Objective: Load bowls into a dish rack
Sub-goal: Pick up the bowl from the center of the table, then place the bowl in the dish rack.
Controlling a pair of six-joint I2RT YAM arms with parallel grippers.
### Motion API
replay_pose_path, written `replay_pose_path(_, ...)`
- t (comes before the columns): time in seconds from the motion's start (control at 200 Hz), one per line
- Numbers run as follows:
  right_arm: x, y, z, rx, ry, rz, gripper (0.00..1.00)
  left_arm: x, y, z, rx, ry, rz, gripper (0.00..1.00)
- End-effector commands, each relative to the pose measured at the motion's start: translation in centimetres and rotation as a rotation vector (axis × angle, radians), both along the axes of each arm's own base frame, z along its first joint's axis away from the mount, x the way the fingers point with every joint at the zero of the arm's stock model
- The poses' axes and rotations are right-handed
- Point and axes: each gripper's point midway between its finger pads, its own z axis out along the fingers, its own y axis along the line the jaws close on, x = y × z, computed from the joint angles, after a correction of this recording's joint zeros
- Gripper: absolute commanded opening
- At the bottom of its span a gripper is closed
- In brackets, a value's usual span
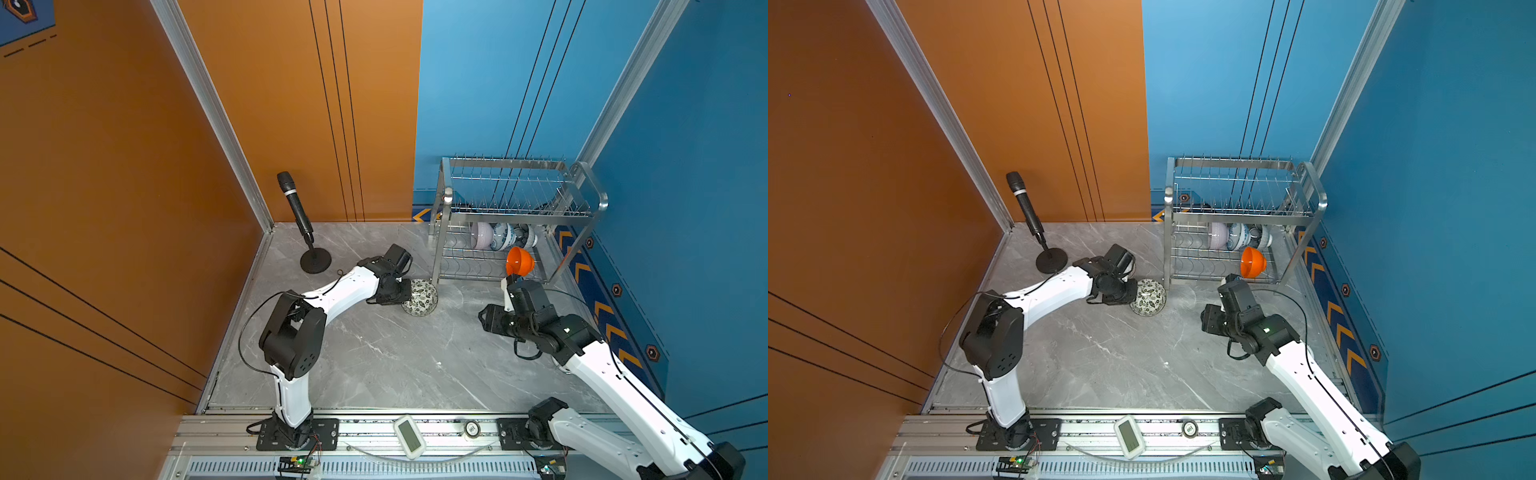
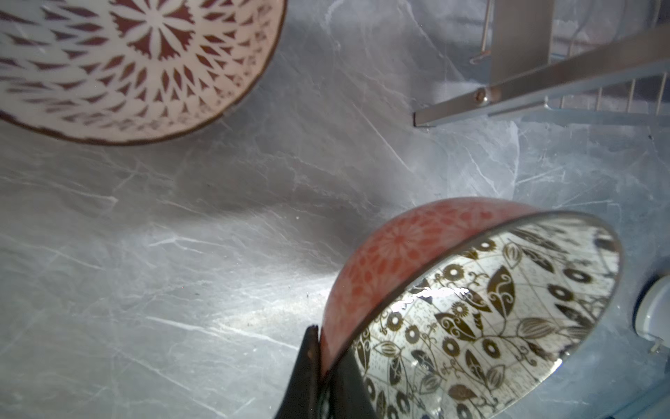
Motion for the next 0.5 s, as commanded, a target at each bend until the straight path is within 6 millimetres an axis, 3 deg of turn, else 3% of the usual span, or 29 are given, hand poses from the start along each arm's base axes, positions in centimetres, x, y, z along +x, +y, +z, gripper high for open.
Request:
replay_pose_path(0.0, 1.4, 2.1, 1.4, 0.042, -0.055, 0.012, 0.60, -1.5, -0.9, 1.4, -0.040, 0.000, -0.044, 0.00)
replay_pose_path(0.25, 2.3, 5.7, 0.7, 0.031, -0.034, 0.092, 0.62, -3.5, -1.7, 1.5, -0.026, 0.013, -0.092, 0.00)
replay_pose_path(0.496, 2.9, 6.9, -0.6, -0.019, 0.009, 0.117, 0.58, -5.2, -2.9, 2.4, -0.053, 0.010, -0.129, 0.00)
